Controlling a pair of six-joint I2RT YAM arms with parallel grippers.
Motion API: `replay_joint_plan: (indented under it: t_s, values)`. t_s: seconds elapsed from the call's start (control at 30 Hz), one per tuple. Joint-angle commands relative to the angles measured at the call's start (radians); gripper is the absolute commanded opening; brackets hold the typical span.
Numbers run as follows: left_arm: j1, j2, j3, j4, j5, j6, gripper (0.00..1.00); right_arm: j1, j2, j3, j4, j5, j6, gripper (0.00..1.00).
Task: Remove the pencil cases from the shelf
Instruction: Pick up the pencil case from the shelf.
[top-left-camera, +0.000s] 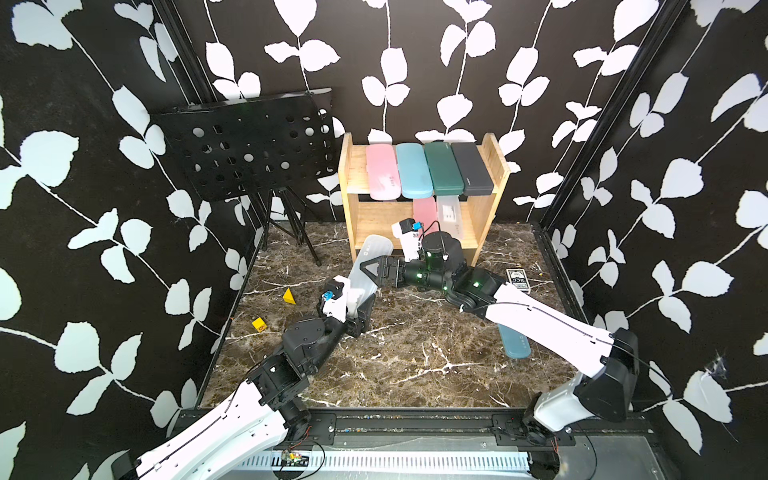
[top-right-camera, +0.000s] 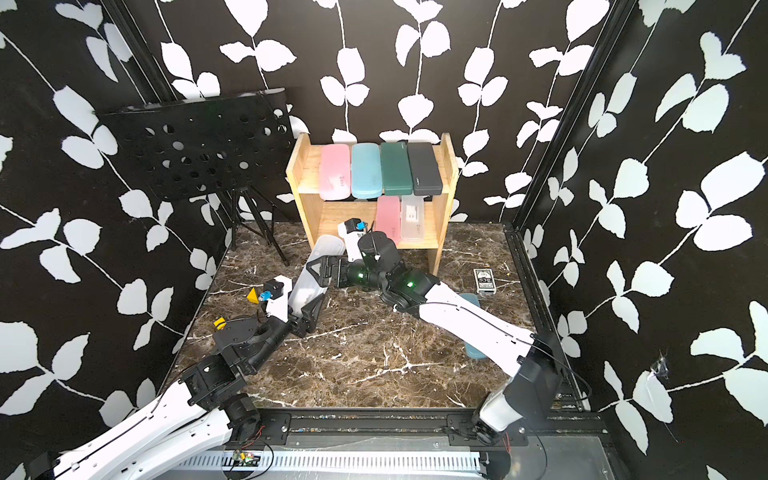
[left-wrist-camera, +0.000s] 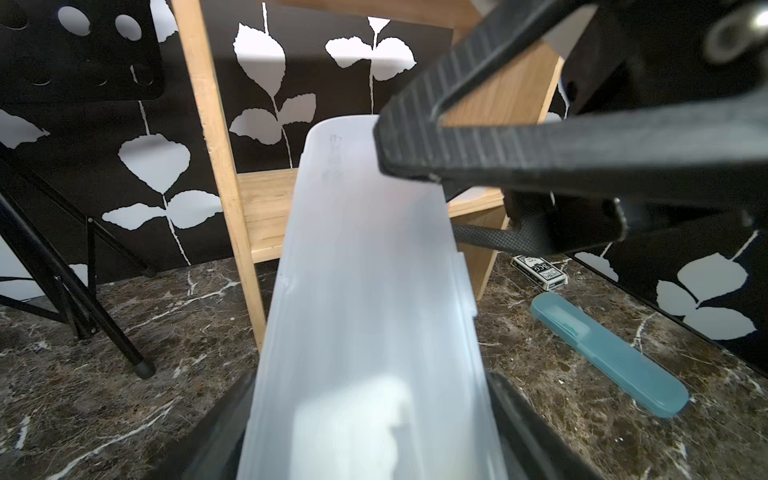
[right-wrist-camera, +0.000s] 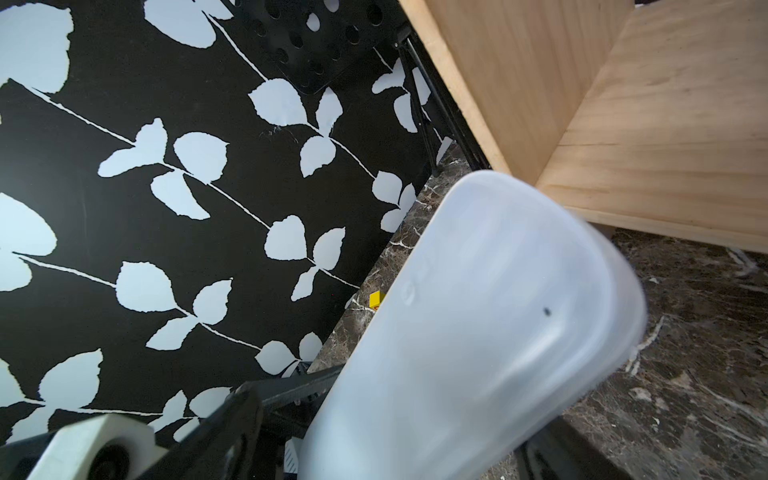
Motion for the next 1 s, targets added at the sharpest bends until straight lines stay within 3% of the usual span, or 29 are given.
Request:
replay_joint_plan:
  t_s: [0.0, 0.2, 0.37, 0.43, 0.63, 0.77, 0.87, 0.97]
  values:
    - [-0.002, -0.019, -0.008, 0.005, 0.004, 0.01, 0.59, 0.008, 0.028, 0.05, 0.039, -0.011, 0.017, 0.83]
    - [-0.002, -0.013, -0.001, -0.002, 0.007, 0.004, 0.67, 0.015, 0.042, 0.05, 0.053, -0.016, 0.039, 0.49]
    - [-0.002, -0.009, 0.03, -0.035, 0.034, -0.017, 0.83, 0.01, 0.01, 0.053, -0.005, -0.02, -0.005, 0.2]
    - [-0.002, -0.002, 0.065, -0.079, 0.085, -0.032, 0.91, -0.005, -0.01, 0.076, -0.092, -0.045, -0.061, 0.14]
    - [-0.001, 0.006, 0.179, -0.175, 0.282, -0.095, 0.99, -0.144, -0.124, 0.046, -0.298, -0.225, -0.175, 0.09]
    - [-0.001, 0.004, 0.236, -0.203, 0.401, -0.123, 0.99, -0.227, -0.242, -0.016, -0.314, -0.452, -0.221, 0.14]
    - [0.003, 0.072, 0.304, -0.213, 0.582, -0.164, 0.99, -0.233, -0.288, -0.019, -0.284, -0.626, -0.217, 0.14]
    - [0.016, 0.163, 0.347, -0.072, 0.846, -0.275, 0.99, -0.218, -0.309, -0.03, -0.181, -0.736, -0.147, 0.1]
